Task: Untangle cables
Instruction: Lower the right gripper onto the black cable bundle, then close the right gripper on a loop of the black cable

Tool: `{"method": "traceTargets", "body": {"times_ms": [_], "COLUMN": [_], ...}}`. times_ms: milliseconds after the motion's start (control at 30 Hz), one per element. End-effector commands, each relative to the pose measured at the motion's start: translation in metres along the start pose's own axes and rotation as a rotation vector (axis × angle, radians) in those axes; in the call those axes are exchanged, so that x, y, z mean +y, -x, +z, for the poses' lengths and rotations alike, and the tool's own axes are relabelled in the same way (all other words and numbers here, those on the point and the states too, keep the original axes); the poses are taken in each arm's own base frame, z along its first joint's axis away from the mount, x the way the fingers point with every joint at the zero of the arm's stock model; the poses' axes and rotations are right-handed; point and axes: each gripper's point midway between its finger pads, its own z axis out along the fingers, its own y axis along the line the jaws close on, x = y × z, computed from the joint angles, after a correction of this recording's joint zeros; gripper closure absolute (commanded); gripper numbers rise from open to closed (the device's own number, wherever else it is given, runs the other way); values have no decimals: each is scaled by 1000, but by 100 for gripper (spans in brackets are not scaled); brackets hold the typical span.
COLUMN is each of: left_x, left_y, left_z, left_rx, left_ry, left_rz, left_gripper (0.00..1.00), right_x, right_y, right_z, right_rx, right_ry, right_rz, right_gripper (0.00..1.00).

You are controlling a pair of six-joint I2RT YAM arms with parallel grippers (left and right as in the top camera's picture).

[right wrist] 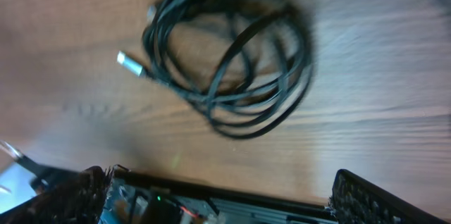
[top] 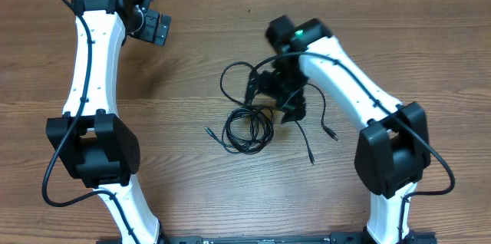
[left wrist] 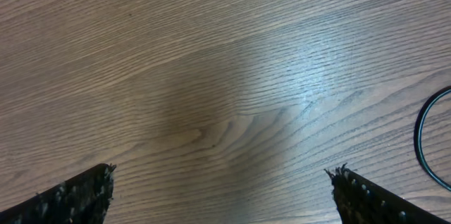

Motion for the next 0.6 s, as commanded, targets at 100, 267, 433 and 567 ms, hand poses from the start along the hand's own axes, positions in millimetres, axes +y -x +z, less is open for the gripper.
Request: {"method": "traceTargets", "body": {"times_ms": [100,267,433,567], "left_x": [5,6,6,6], "left_y": [4,4,3,3], "left_z": [-3,-3,-3,-3], "left_rx": [-11,-11,-9,-9], "left_ry": [11,13,13,13], "left_rz": [-19,-4,-4,-2], "left_gripper": [0,0,0,1], "right_x": [4,-13,-27,-22], "right_y": [-16,-14,-7,3], "right_z": [25,43,68,72], "right_rx": [50,55,52,17], "right_ry": [-57,-100,-97,-67], "right_rz": [31,71,73,56], "right_gripper": [0,4,16,39]}}
